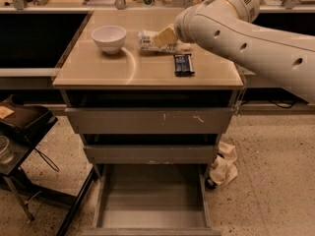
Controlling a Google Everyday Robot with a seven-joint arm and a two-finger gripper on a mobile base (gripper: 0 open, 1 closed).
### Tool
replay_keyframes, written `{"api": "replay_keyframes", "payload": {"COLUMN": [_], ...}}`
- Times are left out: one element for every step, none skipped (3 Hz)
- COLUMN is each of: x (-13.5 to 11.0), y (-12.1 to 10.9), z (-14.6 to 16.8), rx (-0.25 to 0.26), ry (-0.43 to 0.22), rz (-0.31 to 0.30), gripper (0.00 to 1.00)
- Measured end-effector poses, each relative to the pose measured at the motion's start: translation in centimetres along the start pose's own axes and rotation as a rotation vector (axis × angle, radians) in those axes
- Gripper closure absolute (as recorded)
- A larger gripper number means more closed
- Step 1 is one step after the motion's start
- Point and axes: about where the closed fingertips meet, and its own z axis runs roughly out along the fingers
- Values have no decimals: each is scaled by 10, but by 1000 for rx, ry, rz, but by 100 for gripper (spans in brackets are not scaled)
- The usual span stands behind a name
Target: Pick rxbar blueberry from bottom drawer and place on counter
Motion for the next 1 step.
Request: {"api": "replay_keyframes", "payload": {"x": [0], "y": [0], "z": [0], "rx": [0], "ry": [0], "rz": [0], "gripper": [0]}}
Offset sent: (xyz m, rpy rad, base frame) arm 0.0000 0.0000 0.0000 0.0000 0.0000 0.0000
